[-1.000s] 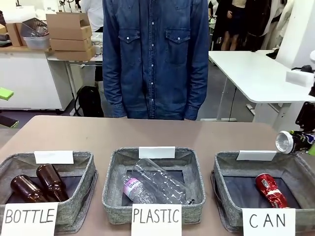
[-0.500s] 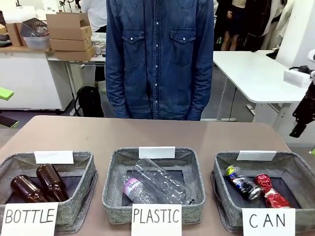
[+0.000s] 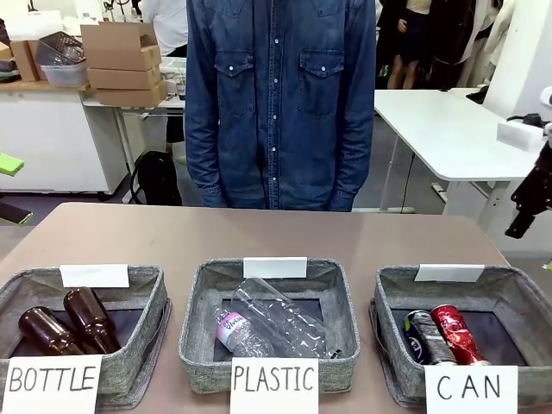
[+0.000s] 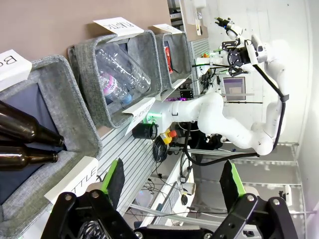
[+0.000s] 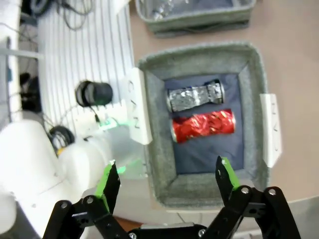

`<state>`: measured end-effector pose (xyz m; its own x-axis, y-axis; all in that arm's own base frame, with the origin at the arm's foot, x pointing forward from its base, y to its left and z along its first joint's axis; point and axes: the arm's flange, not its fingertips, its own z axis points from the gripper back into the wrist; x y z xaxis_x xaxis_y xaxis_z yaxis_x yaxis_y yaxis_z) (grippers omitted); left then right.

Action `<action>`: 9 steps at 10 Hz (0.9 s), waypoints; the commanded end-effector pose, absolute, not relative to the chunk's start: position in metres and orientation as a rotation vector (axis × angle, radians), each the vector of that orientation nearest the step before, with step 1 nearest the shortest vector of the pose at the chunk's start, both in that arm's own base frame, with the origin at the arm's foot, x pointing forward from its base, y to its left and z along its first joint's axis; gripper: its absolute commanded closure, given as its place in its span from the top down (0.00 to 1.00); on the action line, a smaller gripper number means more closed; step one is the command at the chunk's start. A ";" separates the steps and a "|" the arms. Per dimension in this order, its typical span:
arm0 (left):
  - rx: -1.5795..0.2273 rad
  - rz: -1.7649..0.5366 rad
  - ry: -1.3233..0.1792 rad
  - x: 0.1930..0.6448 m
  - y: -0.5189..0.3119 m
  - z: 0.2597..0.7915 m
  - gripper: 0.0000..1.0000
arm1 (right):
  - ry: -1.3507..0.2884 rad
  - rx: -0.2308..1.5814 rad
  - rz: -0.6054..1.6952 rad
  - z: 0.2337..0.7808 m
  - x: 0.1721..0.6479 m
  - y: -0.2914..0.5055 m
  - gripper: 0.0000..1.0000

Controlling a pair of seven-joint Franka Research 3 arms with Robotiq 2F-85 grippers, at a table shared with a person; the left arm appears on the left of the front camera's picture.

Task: Sort the can waste into the basket.
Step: Pick up the can waste from the table and place it in the right Fabric basket.

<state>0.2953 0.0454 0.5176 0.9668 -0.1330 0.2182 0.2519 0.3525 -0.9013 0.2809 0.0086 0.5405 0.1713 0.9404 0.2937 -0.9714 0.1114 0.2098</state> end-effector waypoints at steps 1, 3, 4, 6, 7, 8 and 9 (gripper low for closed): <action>-1.182 -0.272 -0.112 0.293 0.049 0.518 1.00 | -0.140 0.755 0.987 0.554 0.290 0.019 1.00; -1.182 -0.272 -0.112 0.293 0.049 0.518 1.00 | -0.156 1.414 0.248 0.580 0.299 0.036 1.00; -1.182 -0.272 -0.112 0.293 0.049 0.518 1.00 | -0.093 1.487 0.085 0.584 0.306 0.036 1.00; -1.182 -0.272 -0.112 0.293 0.049 0.518 1.00 | -0.162 1.596 -0.339 0.587 0.322 0.035 1.00; -1.182 -0.272 -0.112 0.293 0.049 0.518 1.00 | -0.180 1.577 -0.578 0.582 0.329 0.034 1.00; -1.182 -0.272 -0.112 0.293 0.049 0.518 1.00 | -0.206 1.568 -0.598 0.579 0.330 0.033 1.00; -1.182 -0.272 -0.112 0.293 0.049 0.518 1.00 | 0.089 1.131 0.479 0.581 0.329 0.022 1.00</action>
